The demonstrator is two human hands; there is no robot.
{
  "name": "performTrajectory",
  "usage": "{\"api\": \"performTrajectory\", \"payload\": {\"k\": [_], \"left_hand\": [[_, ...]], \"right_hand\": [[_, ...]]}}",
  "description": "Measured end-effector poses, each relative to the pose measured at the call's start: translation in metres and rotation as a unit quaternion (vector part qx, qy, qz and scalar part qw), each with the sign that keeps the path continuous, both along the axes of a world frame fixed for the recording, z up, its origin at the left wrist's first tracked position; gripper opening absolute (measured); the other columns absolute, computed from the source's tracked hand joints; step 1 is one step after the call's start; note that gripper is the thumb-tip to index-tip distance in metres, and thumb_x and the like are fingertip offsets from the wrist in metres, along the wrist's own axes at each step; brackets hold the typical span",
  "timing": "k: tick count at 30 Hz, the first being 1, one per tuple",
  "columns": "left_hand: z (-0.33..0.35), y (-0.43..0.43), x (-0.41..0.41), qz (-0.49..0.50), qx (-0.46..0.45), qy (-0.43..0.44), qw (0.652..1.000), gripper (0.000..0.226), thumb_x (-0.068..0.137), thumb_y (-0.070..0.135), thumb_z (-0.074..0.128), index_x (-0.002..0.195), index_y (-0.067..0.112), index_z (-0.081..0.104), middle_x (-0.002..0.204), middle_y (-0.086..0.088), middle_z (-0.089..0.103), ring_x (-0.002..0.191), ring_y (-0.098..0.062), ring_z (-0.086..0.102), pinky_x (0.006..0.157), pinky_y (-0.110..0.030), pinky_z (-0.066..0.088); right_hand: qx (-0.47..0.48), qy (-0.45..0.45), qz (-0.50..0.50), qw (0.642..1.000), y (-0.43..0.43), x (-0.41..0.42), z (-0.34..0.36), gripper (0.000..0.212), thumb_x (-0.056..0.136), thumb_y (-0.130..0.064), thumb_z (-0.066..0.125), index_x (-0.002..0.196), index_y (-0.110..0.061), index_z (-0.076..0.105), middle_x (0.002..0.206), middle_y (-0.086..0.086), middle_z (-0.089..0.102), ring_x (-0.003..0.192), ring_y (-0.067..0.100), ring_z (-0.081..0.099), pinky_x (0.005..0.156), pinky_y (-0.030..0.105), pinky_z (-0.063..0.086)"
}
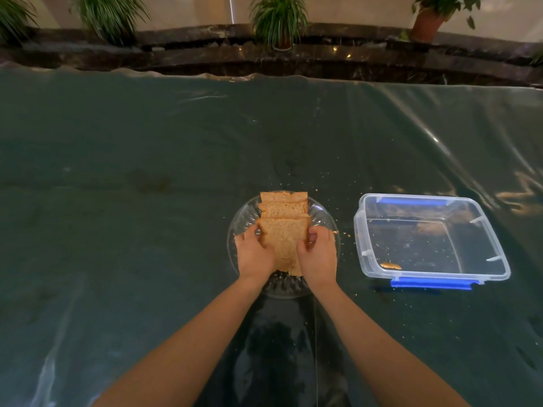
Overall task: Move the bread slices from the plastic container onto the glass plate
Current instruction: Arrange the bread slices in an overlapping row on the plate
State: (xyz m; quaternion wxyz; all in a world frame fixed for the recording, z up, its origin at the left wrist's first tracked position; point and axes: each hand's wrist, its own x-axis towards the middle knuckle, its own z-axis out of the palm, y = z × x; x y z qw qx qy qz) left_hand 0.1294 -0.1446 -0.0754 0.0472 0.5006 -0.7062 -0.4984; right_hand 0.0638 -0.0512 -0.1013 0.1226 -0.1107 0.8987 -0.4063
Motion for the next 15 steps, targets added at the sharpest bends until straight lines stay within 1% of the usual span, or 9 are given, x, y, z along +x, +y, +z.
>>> {"api": "performTrajectory", "payload": {"k": [3,4,6,8,10,13,15], "left_hand": [[-0.003,-0.001,0.008,-0.007,0.010,0.000,1.000,0.057,0.084,-0.002,0.052,0.139,0.014,0.047,0.136,-0.011,0.047,0.102,-0.020,0.057,0.098,-0.037,0.051],[-0.004,-0.001,0.010,-0.013,0.014,-0.002,1.000,0.057,0.083,-0.002,0.051,0.138,0.013,0.049,0.135,-0.013,0.049,0.103,-0.021,0.058,0.098,-0.040,0.052],[-0.007,-0.001,0.013,-0.026,0.021,-0.013,0.999,0.053,0.083,-0.001,0.050,0.135,0.011,0.052,0.132,-0.017,0.054,0.109,-0.028,0.061,0.099,-0.046,0.051],[-0.009,0.000,0.013,-0.040,0.027,-0.025,0.998,0.051,0.085,0.001,0.049,0.134,0.010,0.052,0.131,-0.020,0.054,0.112,-0.032,0.061,0.099,-0.048,0.051],[-0.010,0.000,0.014,-0.053,0.028,-0.038,0.997,0.051,0.086,0.002,0.048,0.136,0.011,0.050,0.136,-0.017,0.049,0.117,-0.032,0.057,0.102,-0.046,0.048],[-0.013,-0.002,0.012,-0.067,0.026,-0.049,0.996,0.053,0.086,0.004,0.049,0.138,0.013,0.049,0.137,-0.016,0.044,0.121,-0.034,0.053,0.105,-0.046,0.046],[-0.013,-0.004,0.010,-0.074,0.033,-0.058,0.995,0.056,0.084,0.004,0.051,0.140,0.014,0.046,0.137,-0.016,0.043,0.123,-0.035,0.051,0.105,-0.047,0.045]], "right_hand": [[-0.022,-0.016,-0.011,1.000,0.005,0.004,-0.001,0.025,0.085,-0.012,0.061,0.109,-0.007,0.057,0.110,0.008,0.056,0.088,0.010,0.049,0.077,0.024,0.045],[-0.020,-0.018,-0.011,1.000,0.007,0.005,-0.003,0.025,0.085,-0.011,0.061,0.109,-0.006,0.057,0.111,0.008,0.055,0.087,0.009,0.048,0.077,0.023,0.043],[-0.013,-0.031,-0.011,0.999,0.009,0.005,-0.005,0.024,0.086,-0.011,0.060,0.110,-0.006,0.056,0.113,0.009,0.055,0.088,0.009,0.048,0.078,0.023,0.043],[-0.006,-0.049,-0.015,0.999,0.010,0.005,-0.008,0.025,0.087,-0.011,0.059,0.111,-0.007,0.055,0.117,0.009,0.053,0.090,0.012,0.050,0.083,0.028,0.048],[0.003,-0.058,-0.015,0.998,0.010,0.004,-0.009,0.029,0.086,-0.014,0.060,0.114,-0.007,0.054,0.119,0.010,0.052,0.096,0.017,0.053,0.089,0.034,0.050],[0.020,-0.058,-0.013,0.998,0.008,0.002,-0.011,0.035,0.085,-0.016,0.060,0.119,-0.006,0.053,0.122,0.012,0.051,0.112,0.026,0.051,0.097,0.041,0.047],[0.033,-0.059,-0.016,0.998,0.007,0.000,-0.010,0.041,0.085,-0.018,0.059,0.123,-0.006,0.052,0.125,0.014,0.051,0.118,0.029,0.047,0.101,0.045,0.043]]}}
